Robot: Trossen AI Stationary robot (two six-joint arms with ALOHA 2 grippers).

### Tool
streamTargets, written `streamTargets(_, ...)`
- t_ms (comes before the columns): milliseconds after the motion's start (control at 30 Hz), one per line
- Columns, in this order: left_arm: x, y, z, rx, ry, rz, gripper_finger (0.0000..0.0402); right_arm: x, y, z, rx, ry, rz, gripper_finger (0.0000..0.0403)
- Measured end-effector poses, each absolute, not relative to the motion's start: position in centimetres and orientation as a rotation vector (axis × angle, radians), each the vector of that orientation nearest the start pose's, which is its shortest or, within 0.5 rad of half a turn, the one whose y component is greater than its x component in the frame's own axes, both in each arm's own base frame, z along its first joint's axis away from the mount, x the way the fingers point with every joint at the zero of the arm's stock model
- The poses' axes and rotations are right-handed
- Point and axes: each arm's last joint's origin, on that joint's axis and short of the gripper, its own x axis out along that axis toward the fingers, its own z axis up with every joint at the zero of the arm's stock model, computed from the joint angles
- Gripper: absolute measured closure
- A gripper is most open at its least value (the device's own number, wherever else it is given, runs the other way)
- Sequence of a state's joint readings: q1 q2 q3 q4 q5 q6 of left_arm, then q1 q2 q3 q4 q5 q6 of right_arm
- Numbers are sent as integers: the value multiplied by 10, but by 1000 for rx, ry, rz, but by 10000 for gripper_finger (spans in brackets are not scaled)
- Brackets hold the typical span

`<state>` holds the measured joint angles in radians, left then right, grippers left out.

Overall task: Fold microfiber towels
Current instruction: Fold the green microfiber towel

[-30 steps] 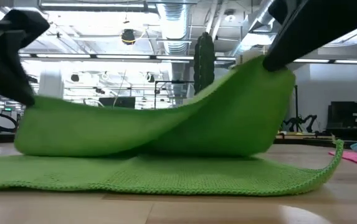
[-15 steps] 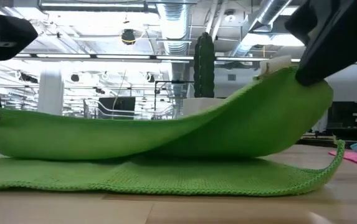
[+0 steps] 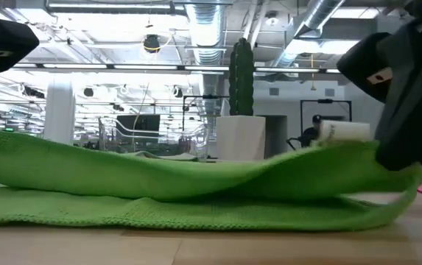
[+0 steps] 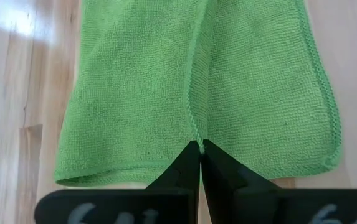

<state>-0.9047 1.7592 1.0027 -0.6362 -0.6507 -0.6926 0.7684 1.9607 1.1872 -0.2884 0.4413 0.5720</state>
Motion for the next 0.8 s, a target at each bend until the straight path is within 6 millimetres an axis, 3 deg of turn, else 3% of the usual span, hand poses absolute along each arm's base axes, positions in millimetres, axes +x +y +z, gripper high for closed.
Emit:
streamTargets(467, 200, -230, 147, 354, 1038, 65, 400, 286, 258, 135, -60, 923, 49, 390)
streamTargets(800, 202, -236, 152, 344, 1058, 0, 400, 289, 259, 118, -54, 980, 75, 389)
